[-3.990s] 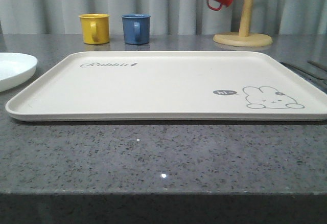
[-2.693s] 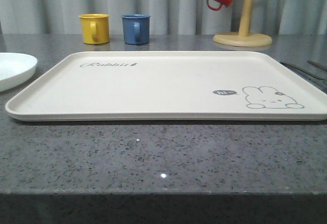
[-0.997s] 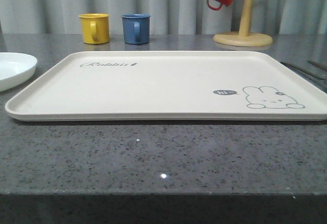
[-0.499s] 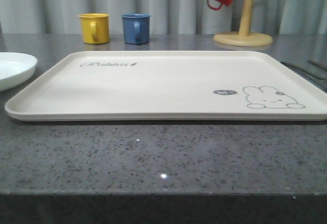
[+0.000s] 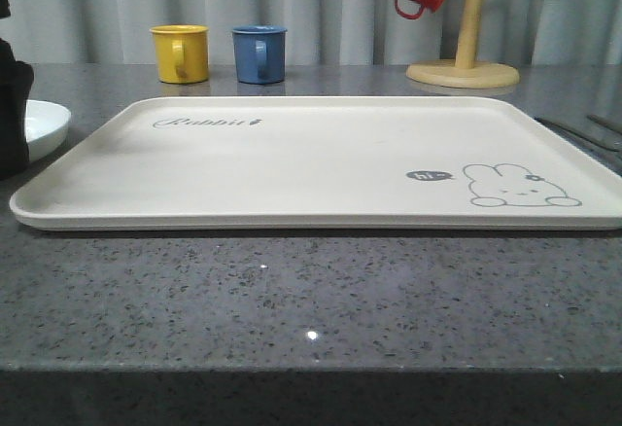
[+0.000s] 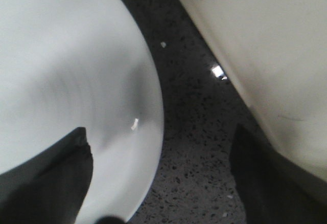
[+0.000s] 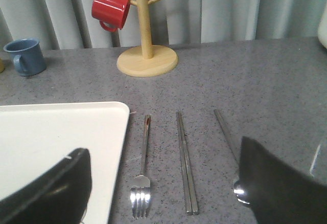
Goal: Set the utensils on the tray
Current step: 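Grasp the white plate rim with the left gripper and lift it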
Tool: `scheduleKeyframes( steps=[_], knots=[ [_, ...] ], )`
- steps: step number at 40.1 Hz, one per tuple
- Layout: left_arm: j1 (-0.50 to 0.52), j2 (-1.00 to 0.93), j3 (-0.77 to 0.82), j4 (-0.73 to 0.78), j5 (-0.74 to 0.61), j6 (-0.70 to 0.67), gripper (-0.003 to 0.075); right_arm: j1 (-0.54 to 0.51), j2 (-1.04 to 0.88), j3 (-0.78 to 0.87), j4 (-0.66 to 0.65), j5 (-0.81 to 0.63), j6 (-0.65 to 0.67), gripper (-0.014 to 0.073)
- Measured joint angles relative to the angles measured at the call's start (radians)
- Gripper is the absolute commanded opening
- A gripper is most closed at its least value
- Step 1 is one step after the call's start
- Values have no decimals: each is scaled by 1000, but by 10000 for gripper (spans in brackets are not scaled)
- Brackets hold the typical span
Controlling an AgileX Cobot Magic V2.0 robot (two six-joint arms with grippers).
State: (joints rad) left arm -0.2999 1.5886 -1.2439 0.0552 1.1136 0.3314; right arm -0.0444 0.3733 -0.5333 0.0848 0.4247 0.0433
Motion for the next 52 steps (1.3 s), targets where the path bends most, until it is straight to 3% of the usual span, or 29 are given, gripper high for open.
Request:
scheduleKeyframes(
  steps=[3,13,20,40,52],
  knots=[
    [0,11,0,0,1,0,337,0,0,0,0,0,0,612],
    [0,37,-1,4,1,2,206,0,0,0,0,0,0,612],
    [0,49,-2,6,1,2,-18,0,0,0,0,0,0,612],
    [-14,-59,-175,31,7,-7,-18,0,0,0,0,0,0,612],
    [-219,-84,-274,111,4,-72,-18,0,0,0,0,0,0,612]
  ],
)
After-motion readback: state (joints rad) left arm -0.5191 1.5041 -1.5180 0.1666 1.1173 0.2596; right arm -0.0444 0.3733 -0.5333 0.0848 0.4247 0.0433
